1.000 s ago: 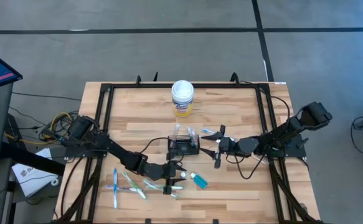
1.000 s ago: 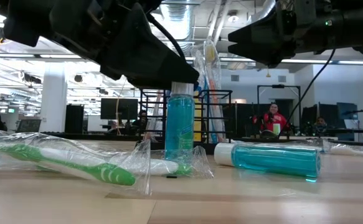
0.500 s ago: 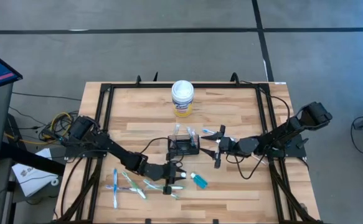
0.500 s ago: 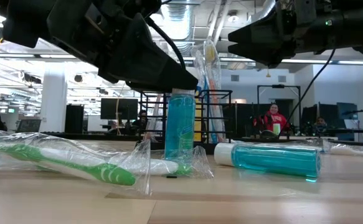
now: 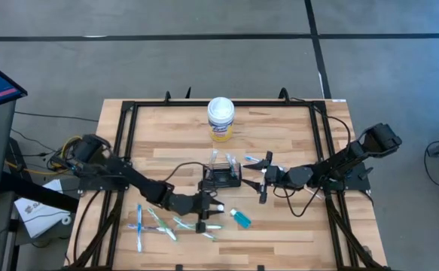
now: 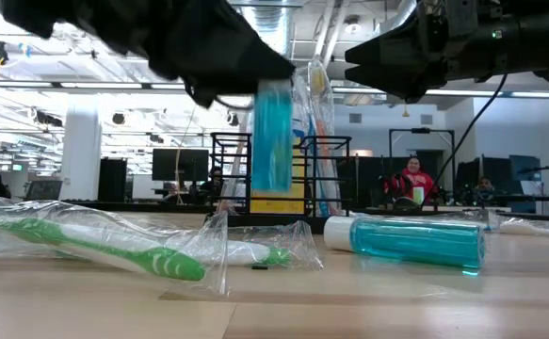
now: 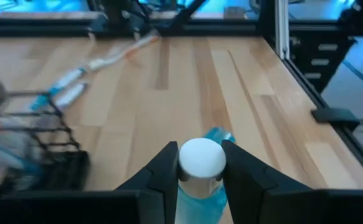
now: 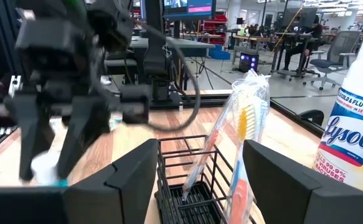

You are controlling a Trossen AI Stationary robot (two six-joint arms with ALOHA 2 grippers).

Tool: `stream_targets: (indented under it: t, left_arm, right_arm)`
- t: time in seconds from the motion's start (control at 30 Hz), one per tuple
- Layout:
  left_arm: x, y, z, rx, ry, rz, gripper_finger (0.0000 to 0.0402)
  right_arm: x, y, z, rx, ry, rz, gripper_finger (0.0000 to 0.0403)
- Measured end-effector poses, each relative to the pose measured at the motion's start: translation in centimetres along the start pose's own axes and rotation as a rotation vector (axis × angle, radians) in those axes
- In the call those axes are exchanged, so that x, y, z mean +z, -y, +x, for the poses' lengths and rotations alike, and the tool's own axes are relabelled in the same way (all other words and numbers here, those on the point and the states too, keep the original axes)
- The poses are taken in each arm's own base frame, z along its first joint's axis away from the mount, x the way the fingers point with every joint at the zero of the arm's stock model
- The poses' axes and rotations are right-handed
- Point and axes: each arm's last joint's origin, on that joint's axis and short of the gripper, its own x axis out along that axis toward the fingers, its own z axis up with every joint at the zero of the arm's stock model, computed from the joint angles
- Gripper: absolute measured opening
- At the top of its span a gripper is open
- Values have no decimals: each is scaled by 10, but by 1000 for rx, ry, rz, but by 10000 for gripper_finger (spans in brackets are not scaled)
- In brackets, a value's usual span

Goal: Pick & Place toothbrushing station
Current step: Put the left blue mouthwash into the mesh organizer

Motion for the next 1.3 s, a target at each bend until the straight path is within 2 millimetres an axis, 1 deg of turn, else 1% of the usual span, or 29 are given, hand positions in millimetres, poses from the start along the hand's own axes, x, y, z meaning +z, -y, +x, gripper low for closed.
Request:
stream_targets:
  t: [0.17,0.3,0.47,0.63,0.83,1.07,1.3]
  left_arm:
    - [23,-7,-22,32,7,-51,87]
    - [37,-14,-35,126,53,-58,87]
    - [48,-30,-36,220,95,-74,87]
    - [51,-46,-32,272,98,-91,87]
    - [52,-59,-28,313,100,-108,87]
    - [53,-66,-26,344,103,-138,88]
    - [47,-67,-27,401,68,-160,90]
  right_arm:
    - [0,0,0,0,1,1,228]
    - [0,0,0,0,2,2,228]
    - [0,0,0,0,2,2,228]
    - [1,0,0,0,2,2,228]
    - [1,0,0,0,2,2,228]
    - [1,0,0,0,2,2,228]
    - [1,0,0,0,2,2,228]
